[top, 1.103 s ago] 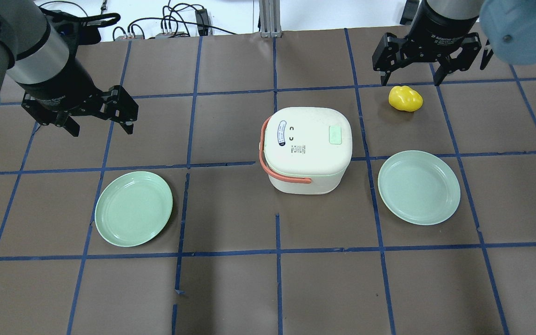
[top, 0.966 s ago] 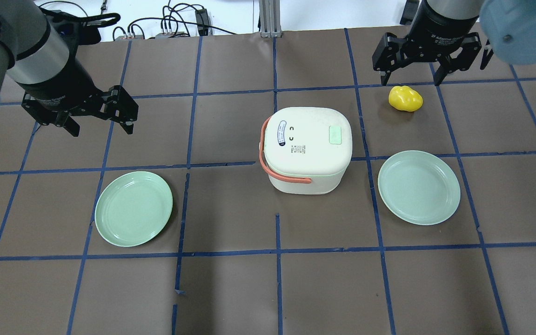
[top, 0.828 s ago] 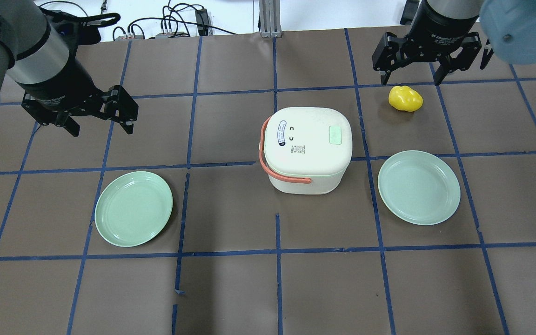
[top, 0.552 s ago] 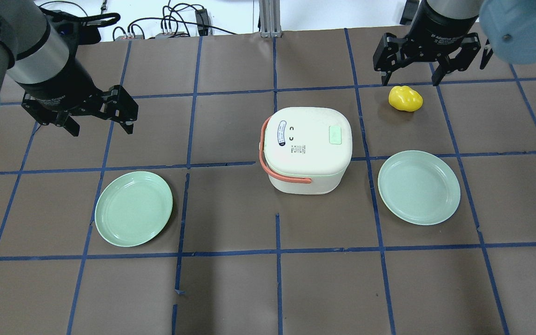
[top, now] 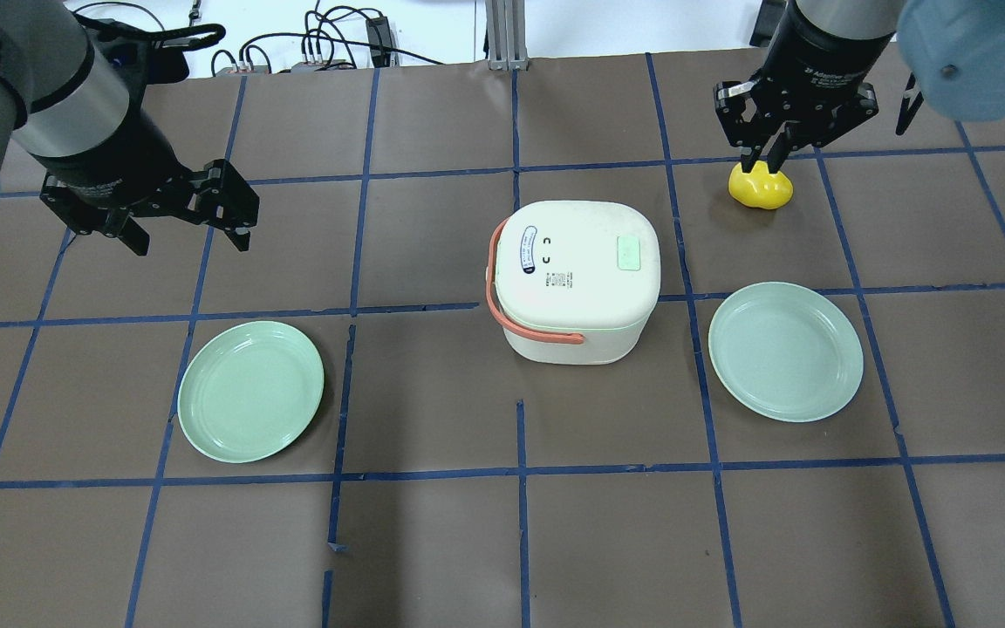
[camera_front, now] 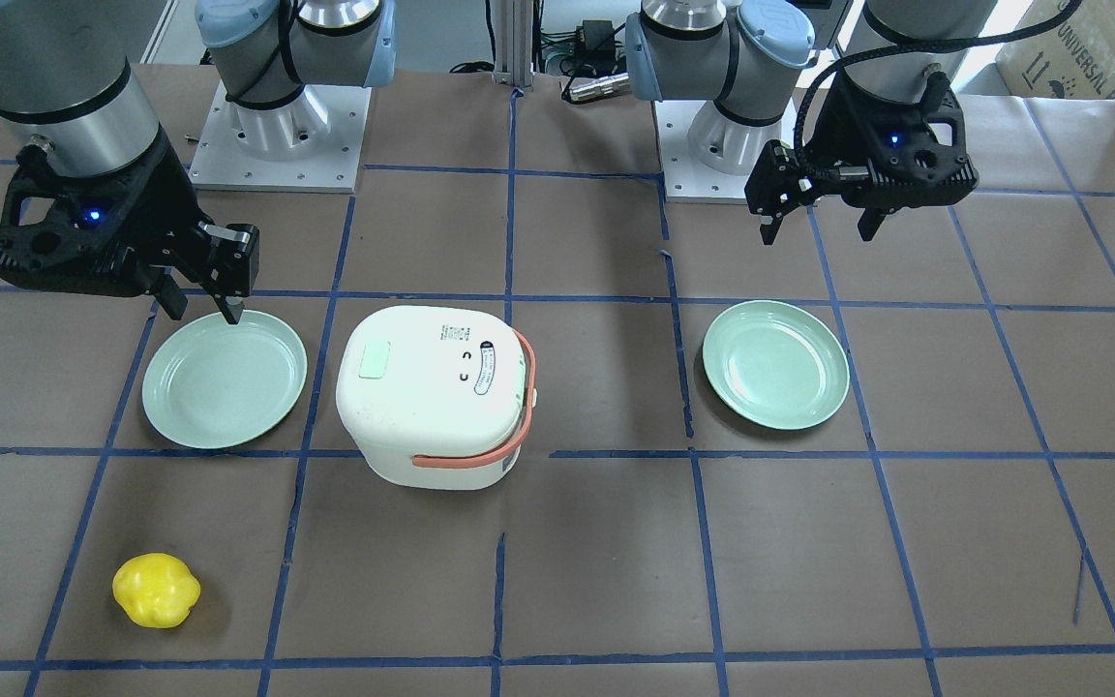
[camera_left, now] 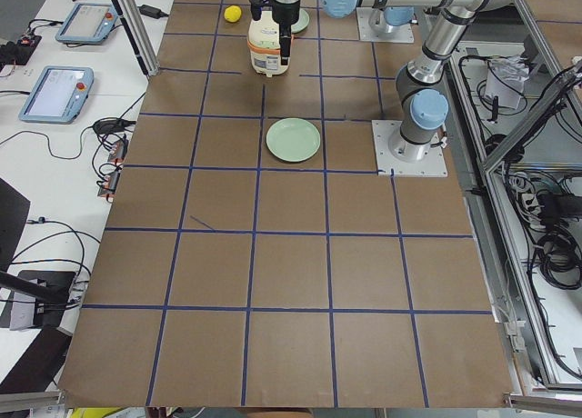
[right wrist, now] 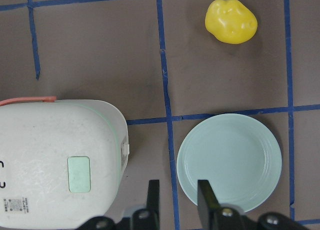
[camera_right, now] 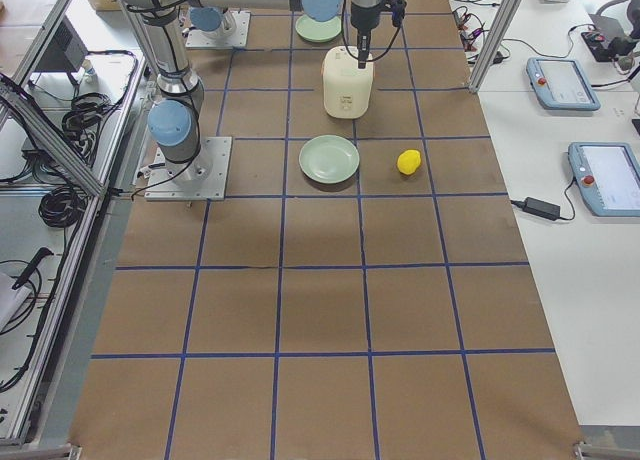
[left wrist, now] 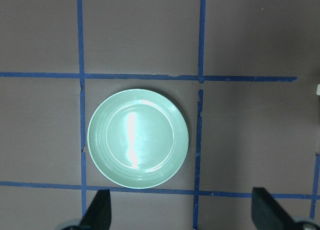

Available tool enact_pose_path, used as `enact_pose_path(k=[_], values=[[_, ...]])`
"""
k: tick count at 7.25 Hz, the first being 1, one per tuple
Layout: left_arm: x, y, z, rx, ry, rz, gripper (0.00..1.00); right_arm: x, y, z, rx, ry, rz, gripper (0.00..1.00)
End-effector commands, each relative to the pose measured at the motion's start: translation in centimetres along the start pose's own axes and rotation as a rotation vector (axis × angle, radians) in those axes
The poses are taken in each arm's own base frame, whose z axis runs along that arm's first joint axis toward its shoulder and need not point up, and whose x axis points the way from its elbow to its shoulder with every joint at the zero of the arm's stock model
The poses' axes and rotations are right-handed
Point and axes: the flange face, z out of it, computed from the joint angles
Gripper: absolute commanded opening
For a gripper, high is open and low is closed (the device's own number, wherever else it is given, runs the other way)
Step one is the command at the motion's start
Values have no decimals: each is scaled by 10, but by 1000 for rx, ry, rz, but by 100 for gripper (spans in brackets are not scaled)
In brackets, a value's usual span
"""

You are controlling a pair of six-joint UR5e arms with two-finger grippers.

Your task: Press rice cooker button

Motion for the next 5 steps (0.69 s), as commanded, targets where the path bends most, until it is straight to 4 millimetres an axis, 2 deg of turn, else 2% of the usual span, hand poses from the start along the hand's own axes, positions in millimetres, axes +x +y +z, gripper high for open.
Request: enact_pose_path(k=[1, 2, 4, 5], values=[[0, 0, 0, -2, 0, 0, 100, -10, 7, 14, -35, -104, -1, 7], [0, 0, 0, 0, 0, 0, 100, -13, 10, 26, -50, -136, 1, 7], [0, 0, 0, -2, 0, 0, 100, -24, 10, 33, -50, -225, -4, 7], [0, 0, 0, 0, 0, 0, 100, -26, 10, 44, -56, -253, -5, 7]])
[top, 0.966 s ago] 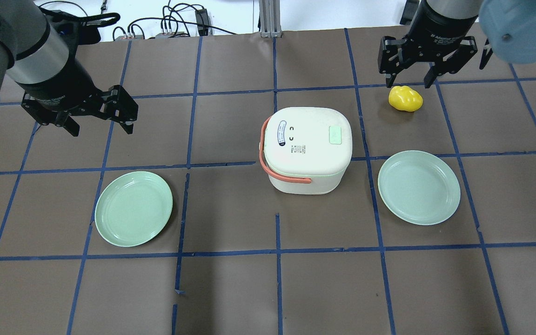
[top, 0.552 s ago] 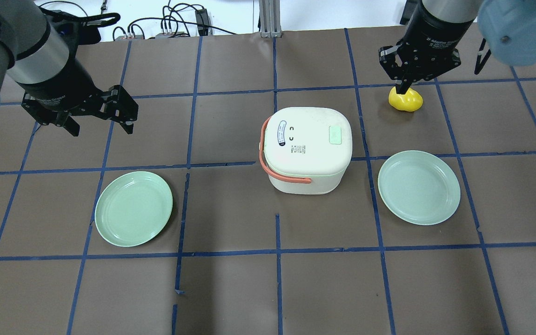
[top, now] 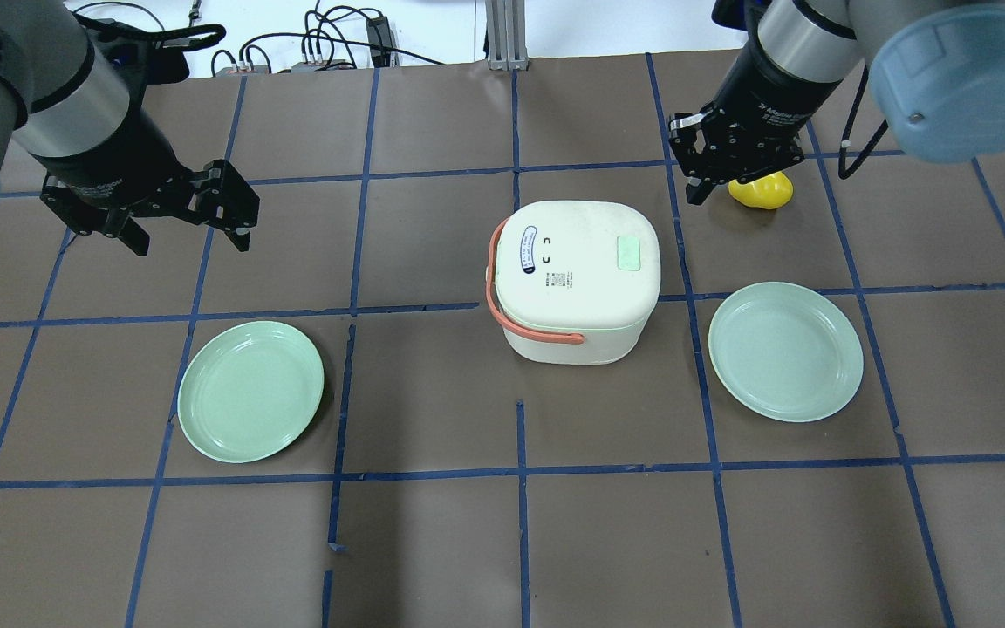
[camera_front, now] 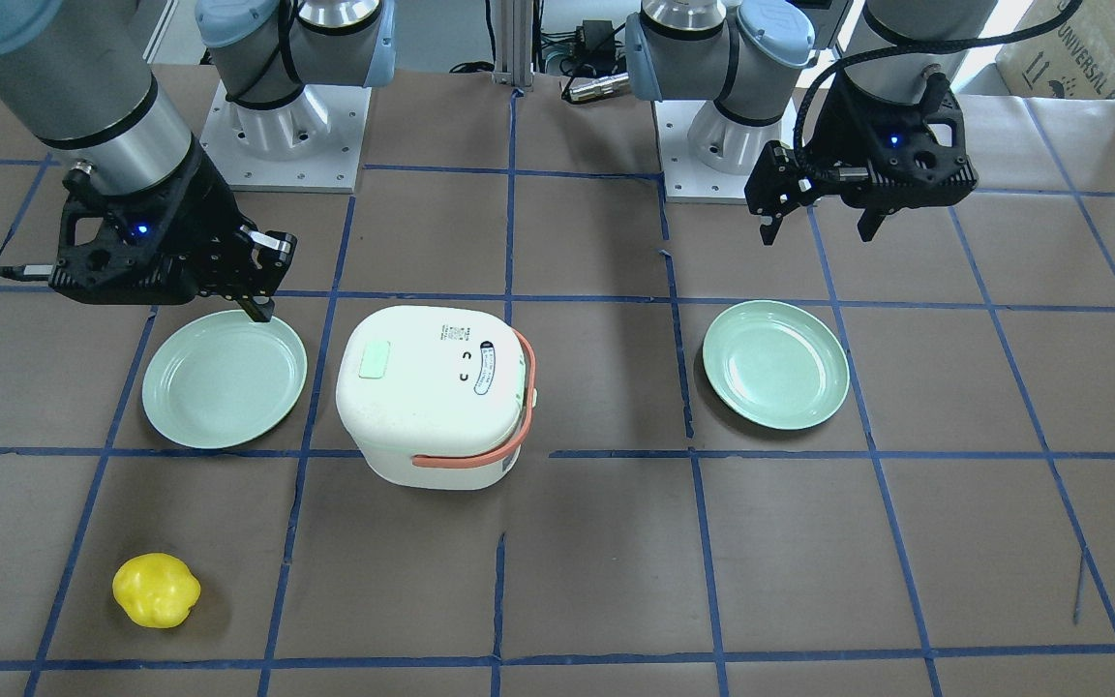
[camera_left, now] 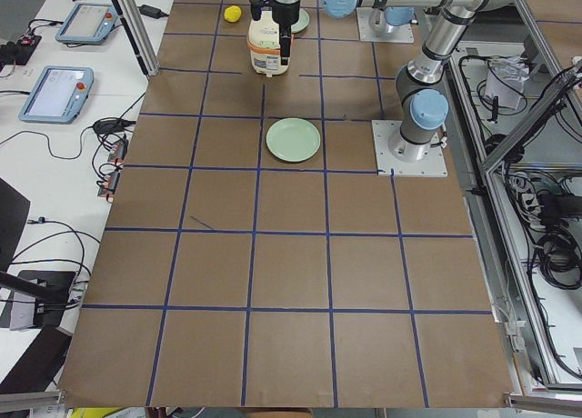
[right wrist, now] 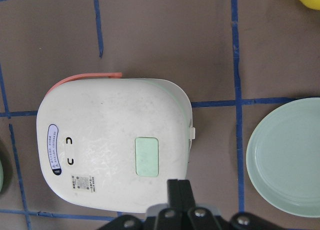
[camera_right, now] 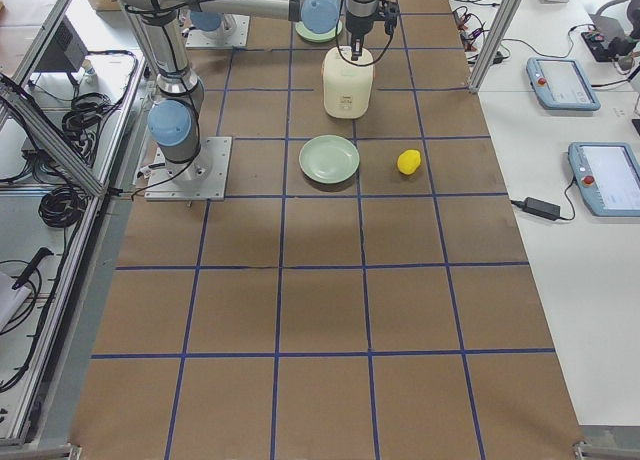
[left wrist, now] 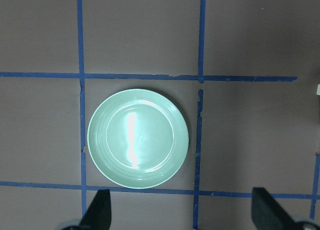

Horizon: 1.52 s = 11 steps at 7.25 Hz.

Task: Press rice cooker button
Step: 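Move the right gripper over the rice cooker's green lid button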

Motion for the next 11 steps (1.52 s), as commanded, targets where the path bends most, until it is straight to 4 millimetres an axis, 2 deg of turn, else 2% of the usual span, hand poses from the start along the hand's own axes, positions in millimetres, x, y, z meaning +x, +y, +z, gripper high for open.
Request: enact_pose_path(k=[1, 3, 7, 9, 11], values=[[0, 0, 0, -1, 0, 0, 100, 1, -3, 25, 8, -48, -13, 8], [0, 0, 0, 1, 0, 0, 100, 4, -9, 41, 17, -56, -16, 8], [0, 0, 0, 1, 0, 0, 100, -18, -19, 63, 33, -129, -58, 8], [0, 0, 0, 1, 0, 0, 100, -18, -21, 67, 34, -129, -62, 8], [0, 0, 0, 1, 0, 0, 100, -15, -15, 79, 9, -125, -55, 8]])
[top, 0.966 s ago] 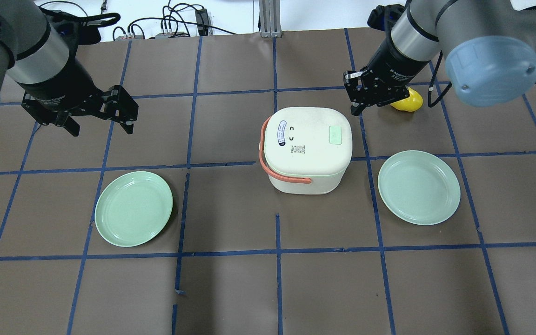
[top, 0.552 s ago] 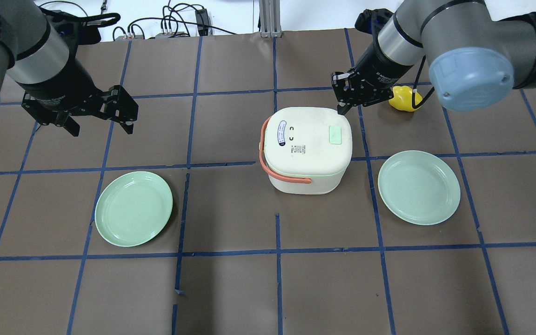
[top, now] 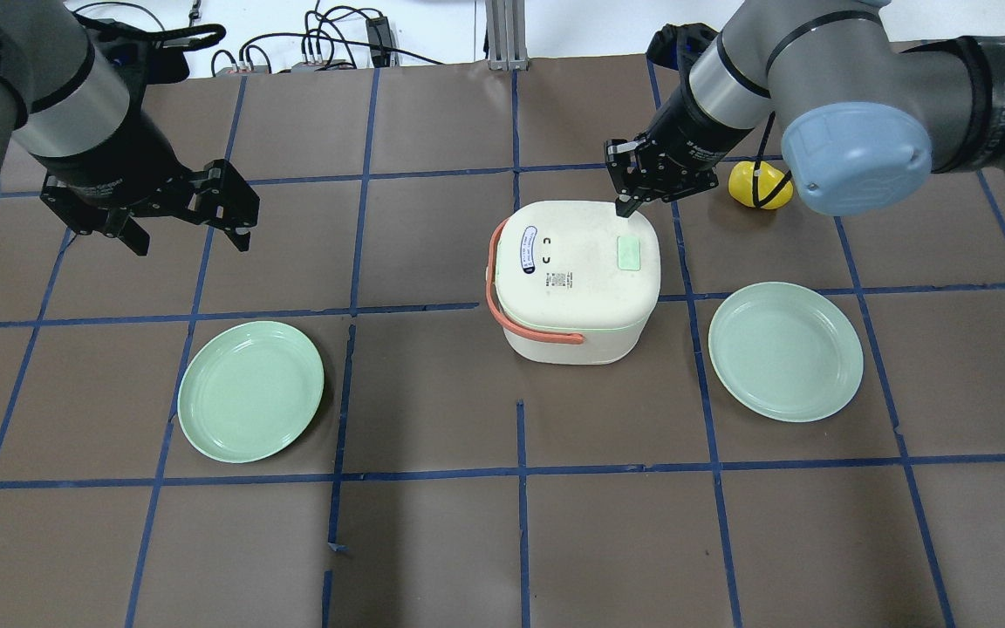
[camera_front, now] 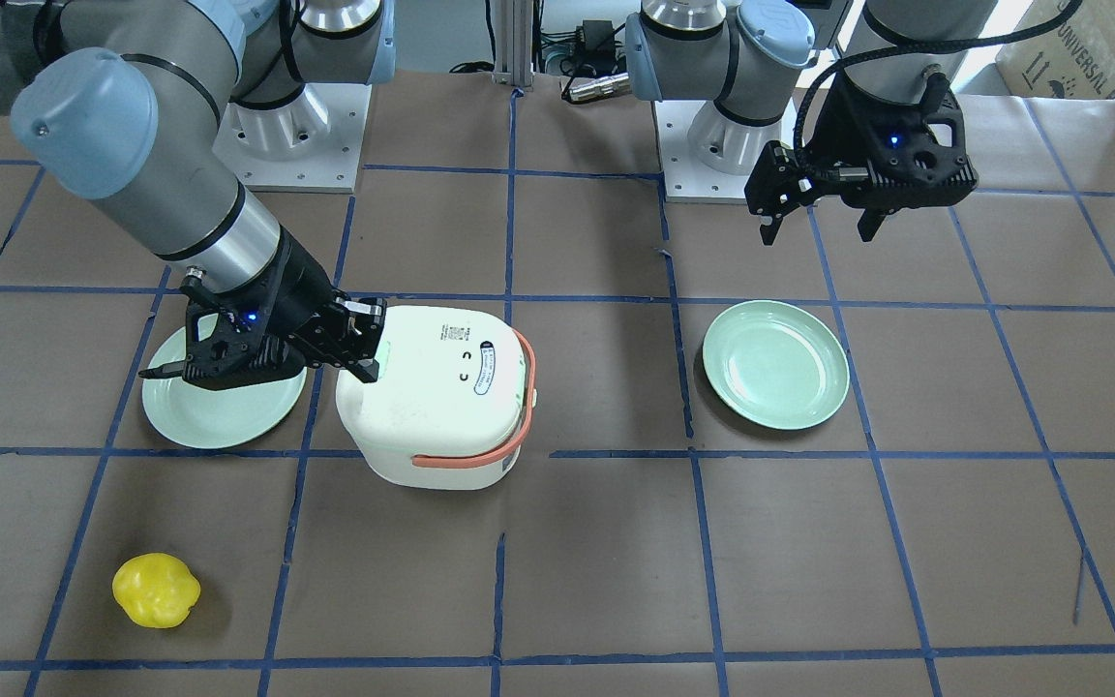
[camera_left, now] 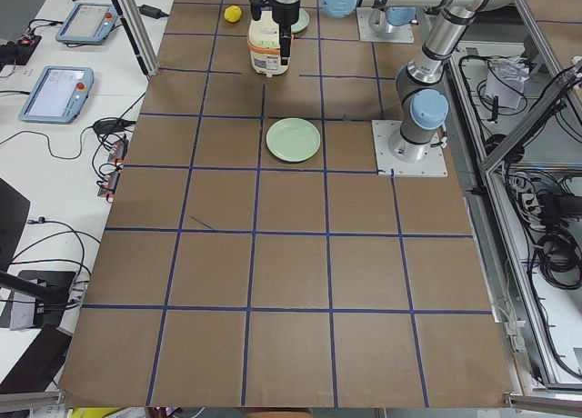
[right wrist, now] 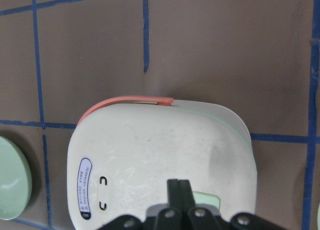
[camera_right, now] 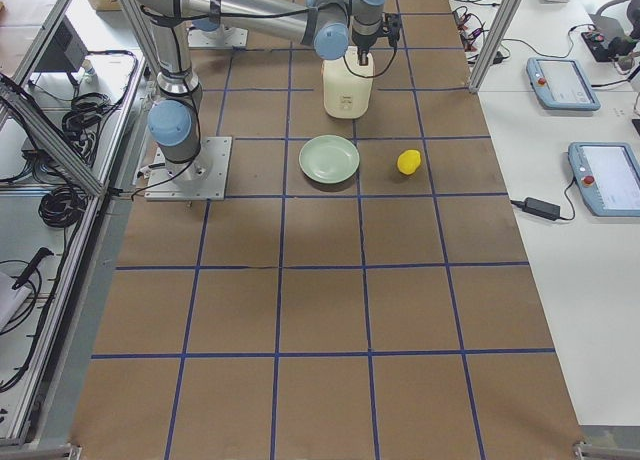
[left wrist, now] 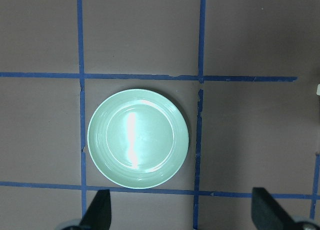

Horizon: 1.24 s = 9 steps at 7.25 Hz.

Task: Press rice cooker button
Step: 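Press down on the green button with the closed right gripper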

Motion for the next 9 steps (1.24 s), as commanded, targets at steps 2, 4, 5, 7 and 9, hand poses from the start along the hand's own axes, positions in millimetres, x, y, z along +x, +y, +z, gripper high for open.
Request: enact_pose_path(k=[2, 4, 5, 7, 9], values=[[0, 0, 0, 0, 0, 0, 100, 4, 7, 10, -21, 1, 2, 8], [0, 0, 1, -2, 0, 0, 100, 5, 9, 13, -28, 2, 4, 8], [0, 0, 0, 0, 0, 0, 100, 6, 9, 13, -29, 2, 1, 8], [0, 0, 0, -2, 0, 0, 100, 7, 12, 14, -32, 2, -6, 8], [0, 0, 0, 0, 0, 0, 100, 6, 16, 15, -36, 3, -5, 8]])
